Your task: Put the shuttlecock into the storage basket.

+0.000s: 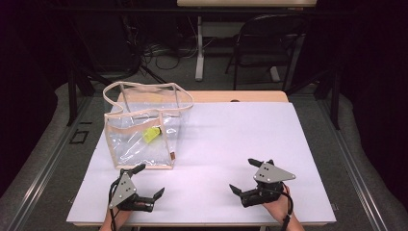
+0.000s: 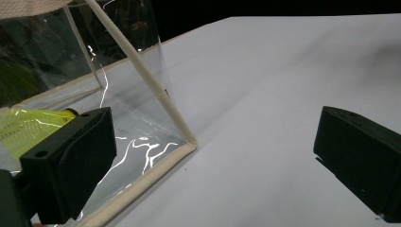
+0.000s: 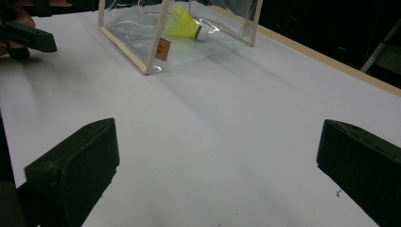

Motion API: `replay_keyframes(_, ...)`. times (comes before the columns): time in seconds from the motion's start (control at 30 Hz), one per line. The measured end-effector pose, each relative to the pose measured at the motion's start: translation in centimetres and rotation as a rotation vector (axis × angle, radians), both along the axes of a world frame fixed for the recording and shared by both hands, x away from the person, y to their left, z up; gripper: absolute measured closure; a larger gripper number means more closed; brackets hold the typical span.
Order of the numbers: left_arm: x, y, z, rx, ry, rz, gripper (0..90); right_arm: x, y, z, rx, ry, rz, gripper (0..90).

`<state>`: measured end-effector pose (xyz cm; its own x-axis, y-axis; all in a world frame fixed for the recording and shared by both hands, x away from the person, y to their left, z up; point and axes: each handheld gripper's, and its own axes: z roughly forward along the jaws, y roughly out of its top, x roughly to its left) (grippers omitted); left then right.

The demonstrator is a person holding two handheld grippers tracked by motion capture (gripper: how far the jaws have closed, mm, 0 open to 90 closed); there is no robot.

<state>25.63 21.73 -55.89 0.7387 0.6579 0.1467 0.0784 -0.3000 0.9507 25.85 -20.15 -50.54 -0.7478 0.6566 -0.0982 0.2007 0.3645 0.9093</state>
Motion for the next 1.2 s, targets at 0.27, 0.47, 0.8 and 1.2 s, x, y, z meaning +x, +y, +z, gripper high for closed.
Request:
replay_keyframes(0.27,0.0,0.0,0.0,0.002,0.000,0.000,0.1,-0.6,-0.6,-1.0,-0.015,-0.032,-0.010,0.0)
replay_keyframes(0.47,0.0,0.0,0.0,0.004,0.001,-0.001,0.1,-1.1,-0.9,-1.5,-0.024,-0.053,0.000,0.0)
replay_keyframes(0.8,0.1,-0.1,-0.1,0.007,0.008,-0.002,0.1,-1.9,-2.0,-2.7,-0.018,-0.061,-0.037,0.0)
replay_keyframes(1.2,0.1,-0.1,-0.2,0.005,0.013,-0.010,0.1,-2.6,-2.6,-3.1,-0.011,-0.083,-0.062,0.0)
